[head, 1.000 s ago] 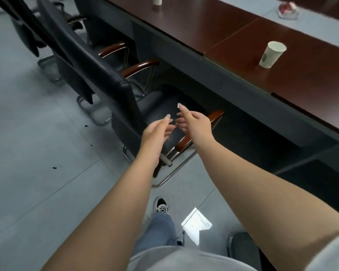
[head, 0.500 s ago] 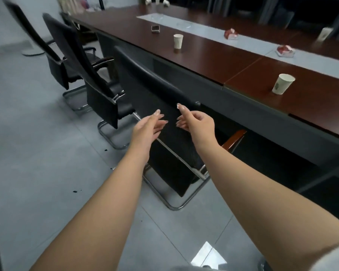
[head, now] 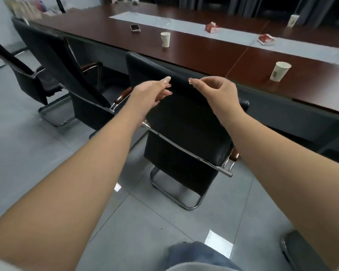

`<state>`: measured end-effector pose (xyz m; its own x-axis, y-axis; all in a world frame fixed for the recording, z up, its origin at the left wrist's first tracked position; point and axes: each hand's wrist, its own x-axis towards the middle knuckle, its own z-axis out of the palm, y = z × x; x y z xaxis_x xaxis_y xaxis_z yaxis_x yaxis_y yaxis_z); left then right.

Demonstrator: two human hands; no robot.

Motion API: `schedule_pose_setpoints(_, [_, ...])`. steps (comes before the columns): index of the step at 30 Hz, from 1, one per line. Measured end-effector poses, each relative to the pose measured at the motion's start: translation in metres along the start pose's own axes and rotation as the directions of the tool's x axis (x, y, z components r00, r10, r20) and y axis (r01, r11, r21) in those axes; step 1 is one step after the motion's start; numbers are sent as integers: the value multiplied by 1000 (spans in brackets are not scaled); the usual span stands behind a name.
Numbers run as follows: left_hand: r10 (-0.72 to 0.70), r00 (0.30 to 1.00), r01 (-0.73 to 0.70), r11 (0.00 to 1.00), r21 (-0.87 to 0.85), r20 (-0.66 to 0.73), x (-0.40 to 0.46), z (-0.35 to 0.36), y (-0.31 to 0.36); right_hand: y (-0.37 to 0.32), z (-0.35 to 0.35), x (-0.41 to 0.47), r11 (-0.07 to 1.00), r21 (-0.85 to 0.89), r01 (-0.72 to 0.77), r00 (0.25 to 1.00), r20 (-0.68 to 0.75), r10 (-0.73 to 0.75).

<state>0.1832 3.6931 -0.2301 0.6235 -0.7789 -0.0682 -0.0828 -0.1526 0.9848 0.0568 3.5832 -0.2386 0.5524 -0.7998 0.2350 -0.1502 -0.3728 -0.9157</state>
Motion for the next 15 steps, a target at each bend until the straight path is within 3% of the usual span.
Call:
schedule_pose_setpoints(4, [71, 996, -73, 996, 54, 51, 43, -10, 17, -9, -5, 37, 993, -111, 35, 999, -10, -36])
schedule_pose_setpoints(10, [209, 967, -241, 933, 266, 144, 114, -26, 34, 13, -26, 79, 936, -215, -280, 957, 11, 289])
schedule_pose_setpoints(15, [149, 941, -254, 903, 347, 303, 156, -25, 36, 13, -32, 76, 807, -397, -438, 869, 42, 493])
